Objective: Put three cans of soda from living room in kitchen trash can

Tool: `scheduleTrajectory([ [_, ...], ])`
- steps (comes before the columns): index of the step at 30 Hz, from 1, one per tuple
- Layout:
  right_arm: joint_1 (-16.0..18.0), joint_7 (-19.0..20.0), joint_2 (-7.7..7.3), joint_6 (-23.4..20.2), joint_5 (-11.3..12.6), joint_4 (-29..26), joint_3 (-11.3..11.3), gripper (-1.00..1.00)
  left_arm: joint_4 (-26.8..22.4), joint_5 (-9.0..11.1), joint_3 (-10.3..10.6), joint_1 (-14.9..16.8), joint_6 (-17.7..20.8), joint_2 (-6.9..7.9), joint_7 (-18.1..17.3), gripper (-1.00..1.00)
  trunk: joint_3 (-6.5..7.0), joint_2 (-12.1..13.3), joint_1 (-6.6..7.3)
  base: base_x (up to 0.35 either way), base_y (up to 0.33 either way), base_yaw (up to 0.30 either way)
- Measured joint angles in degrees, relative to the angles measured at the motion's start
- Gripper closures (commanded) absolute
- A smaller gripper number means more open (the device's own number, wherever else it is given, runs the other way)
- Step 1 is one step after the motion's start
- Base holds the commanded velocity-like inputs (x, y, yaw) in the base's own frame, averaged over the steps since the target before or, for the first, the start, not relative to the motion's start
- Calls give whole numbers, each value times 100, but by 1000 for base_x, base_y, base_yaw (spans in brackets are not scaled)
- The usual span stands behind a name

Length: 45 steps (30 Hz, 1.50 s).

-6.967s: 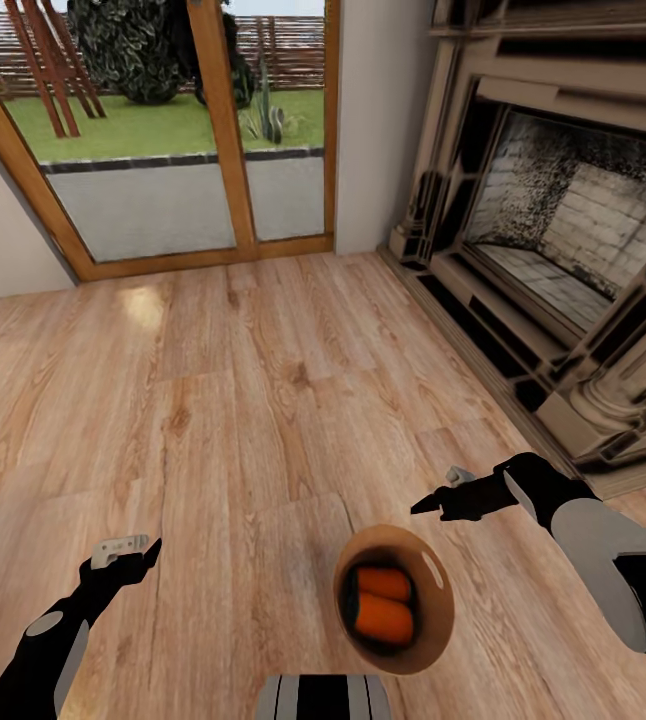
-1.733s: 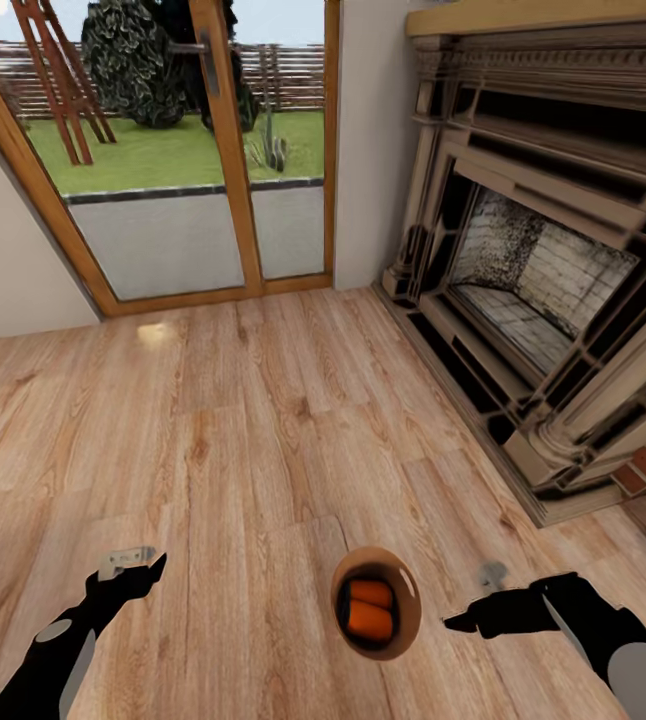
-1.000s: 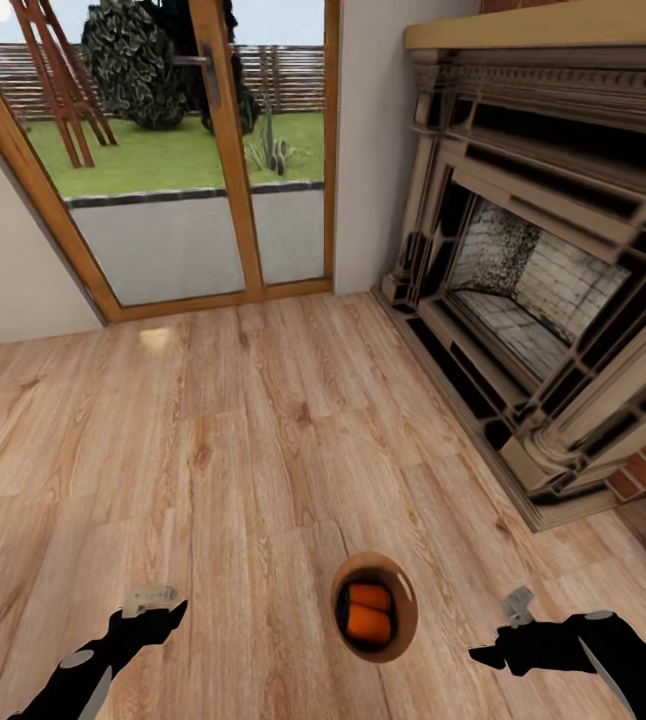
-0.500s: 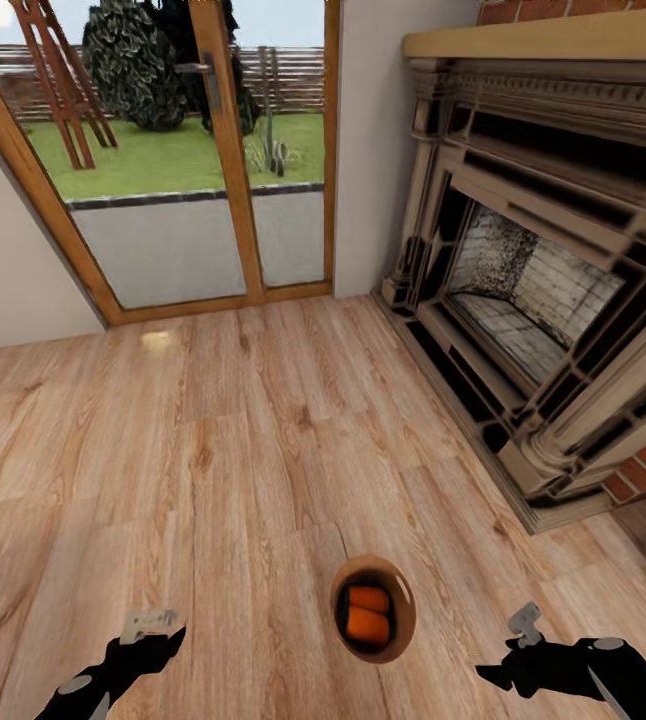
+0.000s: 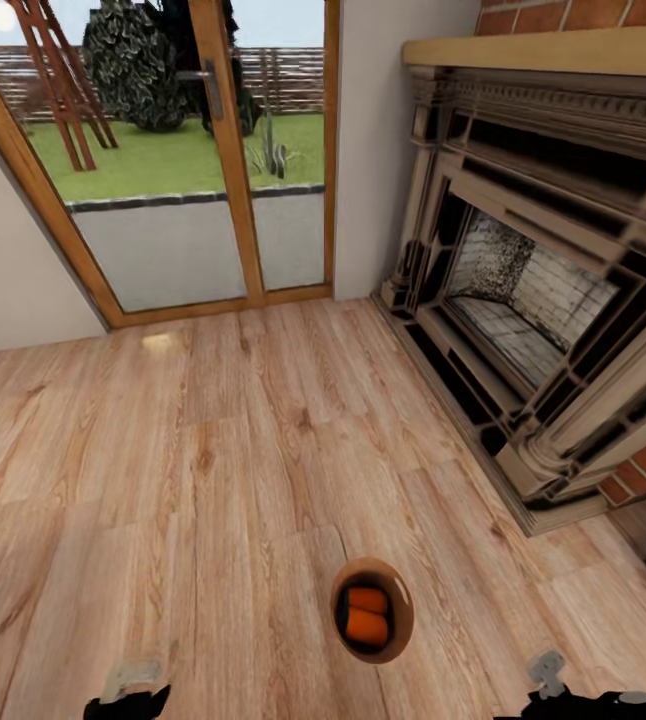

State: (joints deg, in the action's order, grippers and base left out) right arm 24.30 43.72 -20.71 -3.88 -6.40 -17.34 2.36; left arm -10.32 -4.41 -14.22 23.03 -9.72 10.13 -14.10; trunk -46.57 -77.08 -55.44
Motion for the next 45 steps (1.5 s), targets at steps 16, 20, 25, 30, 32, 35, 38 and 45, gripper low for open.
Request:
scheduleTrajectory([
  [16,-31,-840,61,536,14,1419,-226,-100,740,-35,13,-163,47,56,325,-100,287,642,351,0,0,0],
  [20,-33,-860,70,585,14,1657,-380,-100,776,-37,13,-343,42,62,390,-100,359,802,439,0,0,0],
  [25,-70,-894,76,625,18,1825,-460,-100,791,-53,22,-570,3,65,420,-100,449,1003,549,0,0,0],
  [30,-214,-1276,117,809,92,1917,-524,-100,794,-58,25,-796,-33,66,430,-100,538,1203,659,0,0,0],
  [32,-258,-1426,156,845,213,1937,-561,-100,794,-56,25,-862,-45,65,432,-100,574,1283,703,0,0,0],
  [35,-360,-1585,198,879,415,1954,-586,-100,794,-55,26,-945,-78,62,433,-100,628,1404,769,0,0,0],
  [38,-498,-1710,229,903,607,1966,-611,-100,795,-51,31,-1052,-118,60,434,-100,682,1524,835,0,0,0],
  [45,-640,-1760,258,920,692,1970,-621,-100,785,0,20,-1306,-256,31,436,-100,808,1805,988,0,0,0],
])
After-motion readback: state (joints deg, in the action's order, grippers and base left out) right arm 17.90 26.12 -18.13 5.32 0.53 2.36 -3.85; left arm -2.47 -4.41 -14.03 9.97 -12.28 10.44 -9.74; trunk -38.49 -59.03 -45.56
